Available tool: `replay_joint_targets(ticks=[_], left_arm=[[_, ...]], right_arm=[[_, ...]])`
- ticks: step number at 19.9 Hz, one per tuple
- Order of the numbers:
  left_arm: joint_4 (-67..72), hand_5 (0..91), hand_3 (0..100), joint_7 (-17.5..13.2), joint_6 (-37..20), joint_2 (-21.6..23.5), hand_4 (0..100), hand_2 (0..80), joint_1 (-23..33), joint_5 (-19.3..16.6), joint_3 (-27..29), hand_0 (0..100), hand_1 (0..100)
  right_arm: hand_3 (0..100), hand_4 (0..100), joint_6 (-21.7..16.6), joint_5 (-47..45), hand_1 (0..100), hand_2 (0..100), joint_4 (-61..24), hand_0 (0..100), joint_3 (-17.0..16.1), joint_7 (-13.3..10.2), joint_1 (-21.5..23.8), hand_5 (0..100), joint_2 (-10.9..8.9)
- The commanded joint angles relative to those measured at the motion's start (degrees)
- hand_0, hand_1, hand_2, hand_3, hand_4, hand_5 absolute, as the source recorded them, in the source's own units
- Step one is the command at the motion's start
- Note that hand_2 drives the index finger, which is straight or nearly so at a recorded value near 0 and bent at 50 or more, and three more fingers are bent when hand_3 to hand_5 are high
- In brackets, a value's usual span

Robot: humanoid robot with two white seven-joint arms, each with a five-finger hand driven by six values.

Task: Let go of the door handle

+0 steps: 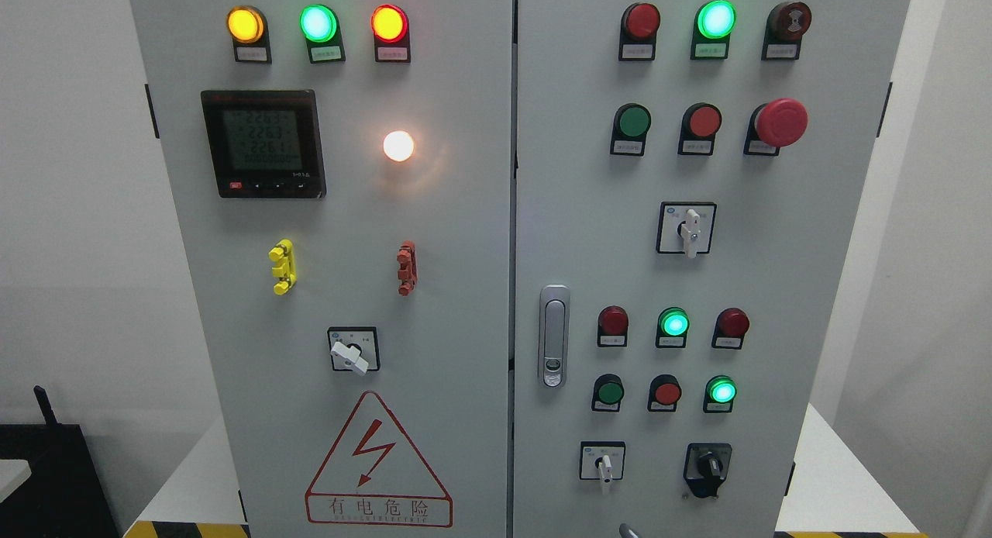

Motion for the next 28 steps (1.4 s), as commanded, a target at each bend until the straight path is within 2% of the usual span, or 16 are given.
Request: replay_joint_targets(ticks=[1,5,7,8,9,10,11,12,14,15,17,19,20,22,24,28], left_arm=[[1.4,0.0,0,0.0,0.0,0.0,0,0.0,-0.9,-1.7,0.2,12,39],[1.3,0.0,0,0.0,0.0,0.0,0,0.0,-0.9,-1.6,0.2,12,39],[1.3,0.0,0,0.0,0.0,0.0,0,0.0,-0.9,-1.7,0.2,12,39],[1.4,0.0,0,0.0,0.1,0.0,0,0.0,-0.9,-1.6,0.2,12,39],[1.3,0.0,0,0.0,0.0,0.0,0,0.0,-0.9,-1.7,0.2,12,39],[1.3,0.0,0,0.0,0.0,0.0,0,0.0,-0.9,-1.7,0.2,12,39],[1.4,0.0,0,0.0,0.0,0.0,0,0.0,-0.9,-1.6,0.2,12,39],[1.4,0.0,0,0.0,0.0,0.0,0,0.0,-0.9,-1.7,0.2,12,39],[1.3,0.0,0,0.0,0.0,0.0,0,0.0,-0.9,-1.7,0.2,12,39],[1.4,0.0,0,0.0,0.0,0.0,0,0.0,-0.9,-1.7,0.2,12,39],[1.3,0.0,0,0.0,0.0,0.0,0,0.0,-0.9,-1.7,0.2,12,39],[1.3,0.0,0,0.0,0.0,0.0,0,0.0,-0.9,-1.7,0.2,12,39],[1.3,0.0,0,0.0,0.0,0.0,0,0.0,-0.9,-1.6,0.2,12,39],[1.4,0.0,0,0.0,0.0,0.0,0,0.0,-0.9,-1.7,0.2,12,39],[1.4,0.0,0,0.0,0.0,0.0,0,0.0,-0.9,-1.6,0.2,12,39],[1.3,0.0,0,0.0,0.0,0.0,0,0.0,-0.9,-1.7,0.2,12,39]], right_arm=[[4,3,0.2,0.0,9,1,-0.1,46,0.0,0.0,0.1,1,-0.03],[5,4,0.2,0.2,8,0,-0.1,46,0.0,-0.1,0.1,1,-0.03],[7,6,0.0,1.8,9,0,-0.1,46,0.1,-1.0,-0.5,3,-0.21],[13,11,0.0,4.5,12,0,-0.1,44,0.2,-1.4,-0.9,5,-0.12],[13,11,-0.1,8.3,13,0,-0.1,44,0.2,-1.4,-1.3,5,-0.04],[16,13,-0.2,12.9,17,0,-0.1,44,0.3,-1.5,-1.9,1,-0.03],[23,20,-0.5,17.7,23,0,-0.1,44,0.3,-1.6,-2.0,6,-0.03],[25,21,-1.2,22.5,24,0,-0.1,44,0.2,-2.1,-2.4,7,-0.03],[43,33,-2.0,31.4,32,0,-0.1,42,0.3,-5.0,-4.2,27,-0.03],[48,39,-2.0,35.1,34,0,0.0,41,0.7,-6.7,-5.5,35,-0.03],[67,58,-2.0,42.9,39,0,1.4,39,1.1,-9.8,-8.7,60,-0.03],[78,70,-1.3,50.7,42,0,3.5,37,2.9,-12.8,-13.0,75,0.05],[82,74,-0.1,54.1,43,0,5.0,36,3.6,-13.9,-15.6,80,0.14],[100,92,5.2,60.4,46,0,8.4,34,4.9,-15.8,-20.0,96,0.32],[100,100,10.9,62.1,46,0,10.3,34,7.0,-16.0,-22.1,98,0.32],[100,100,12.0,63.3,45,0,13.0,33,8.0,-15.2,-24.6,99,0.32]])
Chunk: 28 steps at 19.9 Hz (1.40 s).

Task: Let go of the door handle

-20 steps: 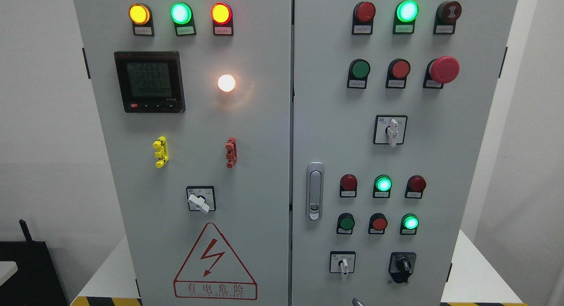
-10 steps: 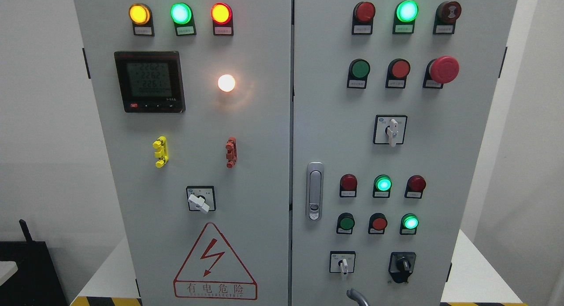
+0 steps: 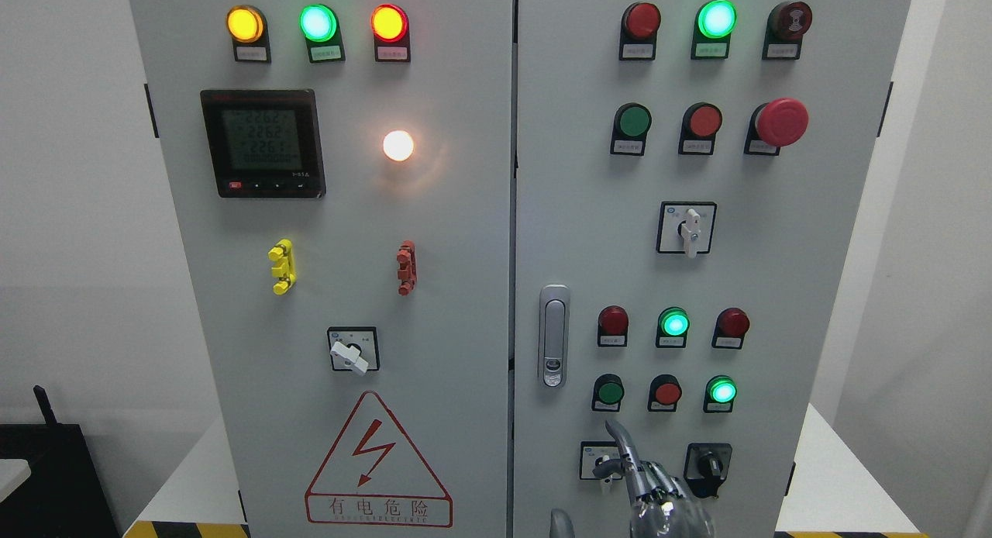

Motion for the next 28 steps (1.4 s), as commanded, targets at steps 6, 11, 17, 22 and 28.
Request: replay_joint_targets(ticks=[6,11,17,22,28], left_arm=[[1.3,0.0,0,0.0,0.0,0.0,0,0.0,-0.9,-1.6,0.0,12,39],[1.3,0.0,0,0.0,0.0,0.0,0,0.0,-0.9,-1.7,0.0,12,39],[1.3,0.0,0,0.0,0.0,0.0,0,0.0,-0.9,-1.7,0.0,12,39],[1.3,0.0,0,0.0,0.0,0.0,0,0.0,-0.9,-1.7,0.0,12,39],[1.4,0.0,0,0.0,0.0,0.0,0,0.0,-0.9,-1.6,0.0,12,39]], right_arm=[[100,100,2.6,11.1,43,0,8.3,34,4.4,4.1,-7.9,99,0.28],[100,100,6.7,12.4,42,0,8.3,35,4.7,6.2,-8.4,99,0.28],[100,100,9.0,12.6,41,0,8.5,36,4.7,7.7,-9.7,99,0.28],[100,100,9.9,12.6,41,0,8.5,36,4.6,8.4,-9.9,99,0.28],[100,100,11.4,12.6,41,0,8.5,37,4.4,8.6,-10.1,99,0.28]])
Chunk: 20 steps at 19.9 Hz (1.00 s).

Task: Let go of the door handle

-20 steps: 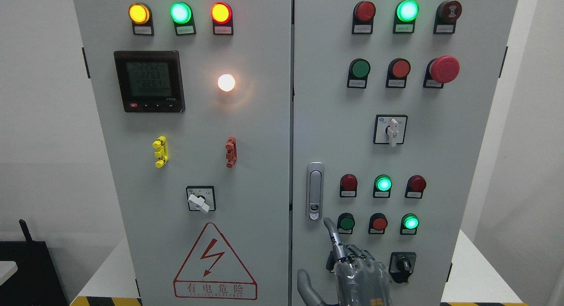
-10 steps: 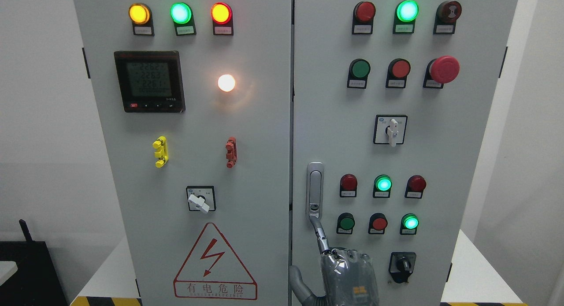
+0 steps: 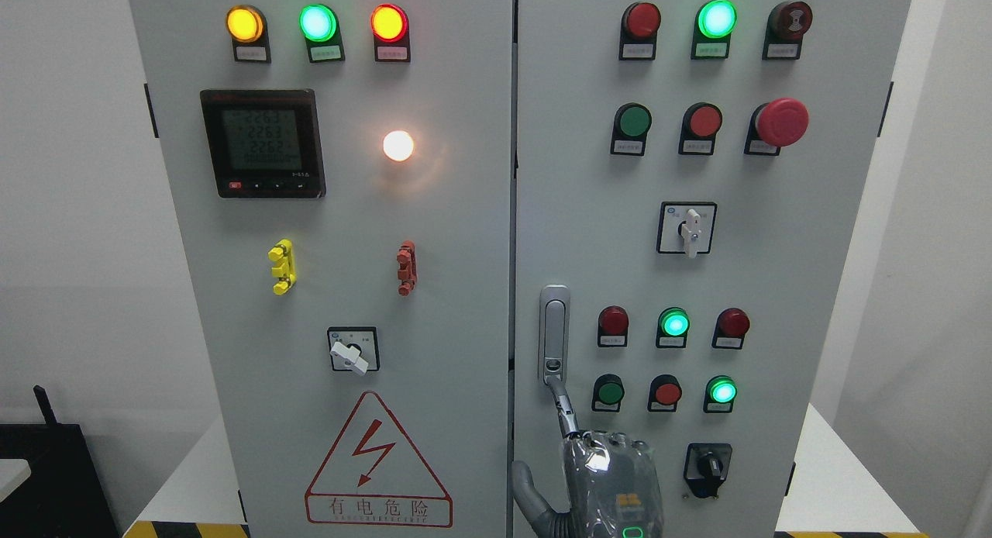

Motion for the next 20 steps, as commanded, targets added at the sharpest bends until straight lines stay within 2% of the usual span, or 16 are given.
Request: replay_joint_targets(ticks=[1,8,11,20], left_arm=[[1.3,0.0,0,0.0,0.0,0.0,0,0.0,-0.9,-1.7,0.0,12,39],[1.3,0.0,0,0.0,0.0,0.0,0,0.0,-0.9,-1.6,0.0,12,39],[1.3,0.0,0,0.0,0.0,0.0,0,0.0,-0.9,-1.7,0.0,12,39],[1.3,0.0,0,0.0,0.0,0.0,0,0.0,-0.9,-1.6,0.0,12,39]], right_arm=[[100,100,0.3,0.1,41,0,0.7,37,0.1,0.1,-0.4,99,0.02],[100,100,0.3,0.1,40,0,0.7,37,0.0,0.2,-0.5,99,0.02],[100,100,0.3,0.1,40,0,0.7,37,0.1,2.1,-1.1,99,0.02],[100,100,0.4,0.1,40,0,0.8,37,-0.3,2.1,-1.1,99,0.11]])
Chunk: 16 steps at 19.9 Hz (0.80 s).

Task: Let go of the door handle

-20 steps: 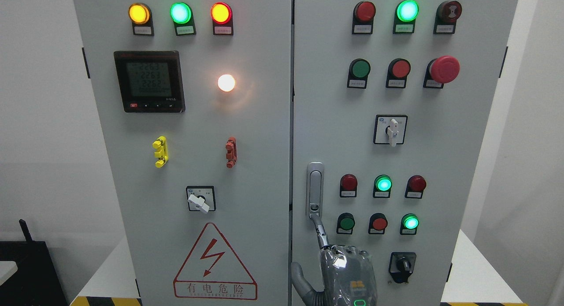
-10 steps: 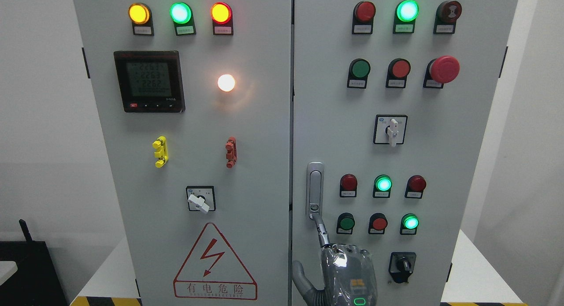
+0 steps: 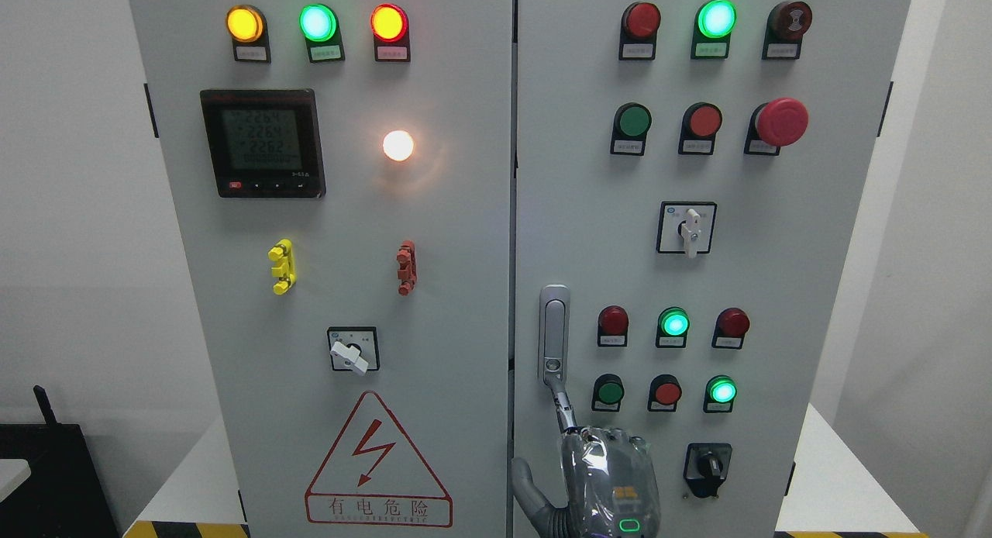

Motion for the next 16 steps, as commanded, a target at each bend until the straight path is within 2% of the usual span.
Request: replay_joint_targets(ticks=[1,16], left_arm=[[1.4,0.0,0,0.0,0.0,0.0,0,0.0,-0.9,-1.7,0.0,12,39],[1.4,0.0,0,0.0,0.0,0.0,0,0.0,-0.9,-1.6,0.0,12,39]], right_arm=[[100,100,0.0,0.0,39,0,0.1,37,-0.2,0.1,0.2,99,0.07],[100,100,0.1,0.0,39,4,0.0,37,-0.2,1.1,0.7,99,0.07]])
